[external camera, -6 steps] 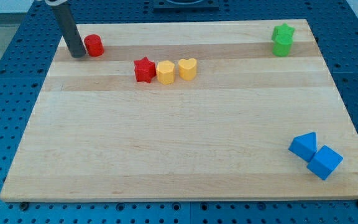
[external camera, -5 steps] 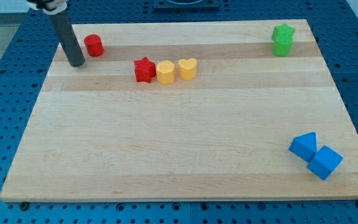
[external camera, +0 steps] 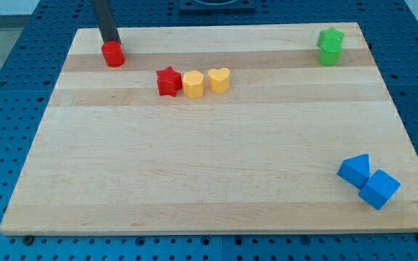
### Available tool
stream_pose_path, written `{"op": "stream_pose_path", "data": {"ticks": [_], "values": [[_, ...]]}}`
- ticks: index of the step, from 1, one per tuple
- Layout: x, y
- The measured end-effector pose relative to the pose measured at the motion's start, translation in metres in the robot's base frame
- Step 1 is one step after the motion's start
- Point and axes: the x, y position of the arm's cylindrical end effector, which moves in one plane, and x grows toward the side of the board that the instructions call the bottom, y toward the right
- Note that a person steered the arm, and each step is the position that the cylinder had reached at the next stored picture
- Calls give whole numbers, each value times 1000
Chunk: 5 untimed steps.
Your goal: Push the red circle parallel to the red star
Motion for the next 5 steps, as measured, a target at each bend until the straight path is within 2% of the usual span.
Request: {"op": "stream_pose_path", "data": {"ticks": [1, 2, 5], "values": [[2, 0], [28, 0], [136, 0]]}}
